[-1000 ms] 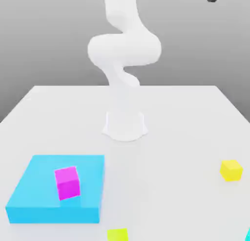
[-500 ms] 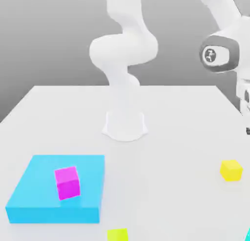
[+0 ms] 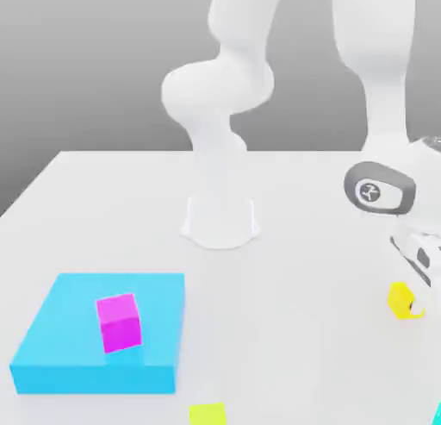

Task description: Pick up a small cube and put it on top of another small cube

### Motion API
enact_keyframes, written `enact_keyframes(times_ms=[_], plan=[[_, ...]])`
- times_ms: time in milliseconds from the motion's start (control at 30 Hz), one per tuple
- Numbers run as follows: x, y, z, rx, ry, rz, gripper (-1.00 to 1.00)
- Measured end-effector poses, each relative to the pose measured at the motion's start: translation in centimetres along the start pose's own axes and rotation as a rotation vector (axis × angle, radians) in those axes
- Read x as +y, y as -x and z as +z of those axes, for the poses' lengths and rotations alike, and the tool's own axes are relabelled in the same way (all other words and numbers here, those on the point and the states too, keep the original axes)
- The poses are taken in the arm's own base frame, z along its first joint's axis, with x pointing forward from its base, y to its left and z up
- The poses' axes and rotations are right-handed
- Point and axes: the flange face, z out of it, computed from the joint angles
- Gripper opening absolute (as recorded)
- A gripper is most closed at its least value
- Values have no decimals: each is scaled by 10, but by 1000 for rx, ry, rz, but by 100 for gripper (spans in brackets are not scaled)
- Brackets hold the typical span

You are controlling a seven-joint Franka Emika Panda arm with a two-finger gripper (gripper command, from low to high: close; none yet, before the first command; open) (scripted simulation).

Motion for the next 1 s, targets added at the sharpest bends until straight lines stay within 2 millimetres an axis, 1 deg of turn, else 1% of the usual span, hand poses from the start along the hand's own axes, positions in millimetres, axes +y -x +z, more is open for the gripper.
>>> enact_keyframes(times_ms=[67,200,233,267,333,400,467,567,633,700,733,767,800,867,900,1000], plan=[[0,-1,-12,0,0,0,-100],[0,-1,-53,0,0,0,-100],[5,-1,-62,0,1,14,-100],[24,-5,-66,-1,1,67,-100],[71,-11,-72,-3,1,201,-100],[124,-11,-78,-5,0,345,-100],[179,-4,-83,-6,0,491,-100],[261,19,-92,-6,-1,711,-100],[311,41,-98,-5,-2,849,-100],[356,68,-105,-3,-2,978,-100],[376,83,-108,-3,-2,1040,-100],[397,98,-105,-1,-3,1100,-100],[407,106,-97,0,-3,1129,-100],[414,112,-72,0,-2,1152,-100],[415,113,-58,0,-2,1156,100],[415,113,-58,0,-2,1156,100]])
